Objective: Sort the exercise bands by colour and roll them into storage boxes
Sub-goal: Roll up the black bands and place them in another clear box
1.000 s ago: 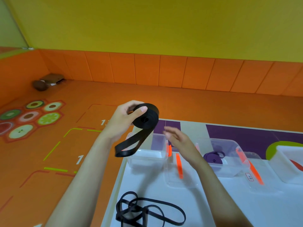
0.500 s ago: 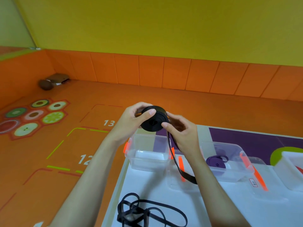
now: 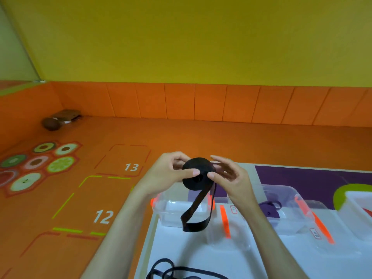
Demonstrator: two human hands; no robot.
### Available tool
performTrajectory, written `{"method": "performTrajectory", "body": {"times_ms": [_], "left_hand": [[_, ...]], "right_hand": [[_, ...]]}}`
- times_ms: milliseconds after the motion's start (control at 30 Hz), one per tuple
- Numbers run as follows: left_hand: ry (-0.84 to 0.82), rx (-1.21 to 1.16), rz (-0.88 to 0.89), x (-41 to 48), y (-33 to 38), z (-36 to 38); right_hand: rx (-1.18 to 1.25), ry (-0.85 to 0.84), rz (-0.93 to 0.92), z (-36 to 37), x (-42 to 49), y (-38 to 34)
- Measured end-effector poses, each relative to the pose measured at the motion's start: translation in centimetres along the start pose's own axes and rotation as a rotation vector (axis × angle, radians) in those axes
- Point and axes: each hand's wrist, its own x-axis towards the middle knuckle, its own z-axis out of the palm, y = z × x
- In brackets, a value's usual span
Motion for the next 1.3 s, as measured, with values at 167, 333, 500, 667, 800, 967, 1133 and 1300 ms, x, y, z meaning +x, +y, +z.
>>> {"method": "performTrajectory", "body": {"times_ms": [167,333,500,667,800,967,1133,1300], "left_hand": [[0.184,-0.373,-0.063,-0.6,-2.5,2.8],[0.132,-0.349,-0.091,-1.2,-4.2,3.1],[-0.082,-0.082,-0.085,-0.5,-3.4,1.4],[0.003,-0.247,-0.103,-0.6,-3.5,2.1],[0.105,-0.470,-0.134,-0.7,-4.4,3.6],[0.089,-0.189,-0.053,-0.9,-4.6,3.1],[0.068,-0.068,-0.053,-0.2,-3.9,1.1],[0.198,-0.346,-0.108,-0.6,-5.1,3.4]], "right_hand": [[0.154,0.120,0.059,1.1,-1.0,0.6],[-0.010,0.022,0.032,-0.4,-0.6,0.4],[-0.127,-0.117,0.013,-0.9,-0.4,0.3],[0.046,-0.071,0.054,-0.7,-0.7,0.5],[0.049,0.085,0.049,0.1,-1.4,1.4],[-0.022,0.039,0.047,-1.0,-1.1,1.4],[-0.045,-0.044,0.050,-0.8,-0.7,1.1],[0.113,0.073,0.095,0.1,-1.7,2.1]]}}
